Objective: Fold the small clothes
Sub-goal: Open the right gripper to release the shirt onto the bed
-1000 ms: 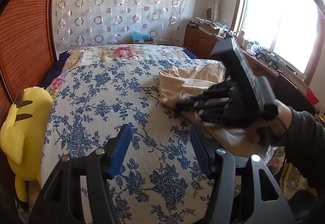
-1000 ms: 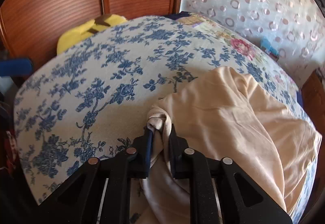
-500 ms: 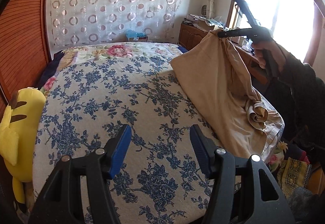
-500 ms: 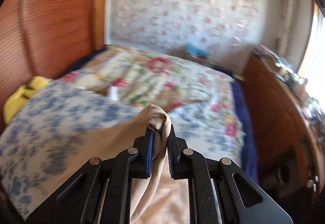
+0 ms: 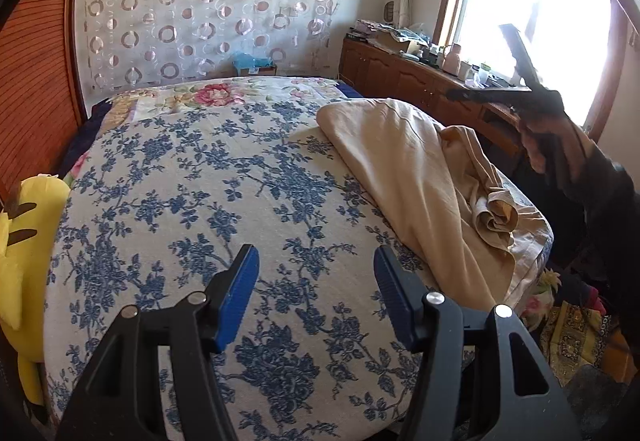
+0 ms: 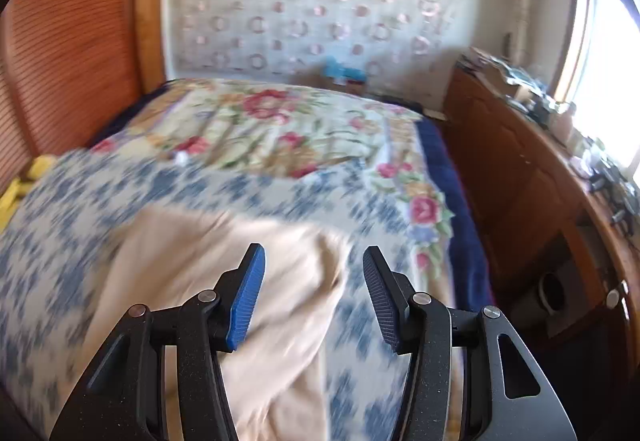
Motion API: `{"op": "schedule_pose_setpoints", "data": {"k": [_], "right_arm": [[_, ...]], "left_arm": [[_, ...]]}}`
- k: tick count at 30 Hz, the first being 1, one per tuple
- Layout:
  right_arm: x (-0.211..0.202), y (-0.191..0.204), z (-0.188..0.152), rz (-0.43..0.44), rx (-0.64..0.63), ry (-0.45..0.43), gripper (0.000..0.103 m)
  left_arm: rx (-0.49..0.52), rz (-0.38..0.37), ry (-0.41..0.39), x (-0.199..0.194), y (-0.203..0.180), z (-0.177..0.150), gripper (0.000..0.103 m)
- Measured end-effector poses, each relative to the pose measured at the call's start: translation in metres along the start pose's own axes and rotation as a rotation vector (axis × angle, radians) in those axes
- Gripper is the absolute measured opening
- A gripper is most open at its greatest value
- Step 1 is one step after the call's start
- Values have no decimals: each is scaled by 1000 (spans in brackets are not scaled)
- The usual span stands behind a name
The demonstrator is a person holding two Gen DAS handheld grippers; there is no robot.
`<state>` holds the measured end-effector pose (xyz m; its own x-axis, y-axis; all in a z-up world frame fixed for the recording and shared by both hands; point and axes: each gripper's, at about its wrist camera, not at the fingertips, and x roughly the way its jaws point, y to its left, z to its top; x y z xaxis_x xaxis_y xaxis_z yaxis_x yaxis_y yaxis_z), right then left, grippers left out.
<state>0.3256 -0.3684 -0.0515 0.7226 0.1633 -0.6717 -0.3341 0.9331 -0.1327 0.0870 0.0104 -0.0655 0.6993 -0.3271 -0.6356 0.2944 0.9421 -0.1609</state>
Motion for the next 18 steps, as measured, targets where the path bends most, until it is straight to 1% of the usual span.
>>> {"op": "schedule_pose_setpoints", "data": {"k": [4,9,13,16,18], "right_arm": [[-36,21,-54,89,-13,13,52],[-57,42,-108,156,17,40,52],[-69,54,-131,209,45,29,52],[-72,62,-139,241,60,23,52],[-72,69,-144,248,58,23,52]], "left_arm": [[14,-12,2,6,-12,3,59],[35,-25,11,14,-26,6,59],[63,-34,22,18,-38,7,59],[74,-43,27,20,-45,7,59],[80,-43,34,22,-47,6,59]]}}
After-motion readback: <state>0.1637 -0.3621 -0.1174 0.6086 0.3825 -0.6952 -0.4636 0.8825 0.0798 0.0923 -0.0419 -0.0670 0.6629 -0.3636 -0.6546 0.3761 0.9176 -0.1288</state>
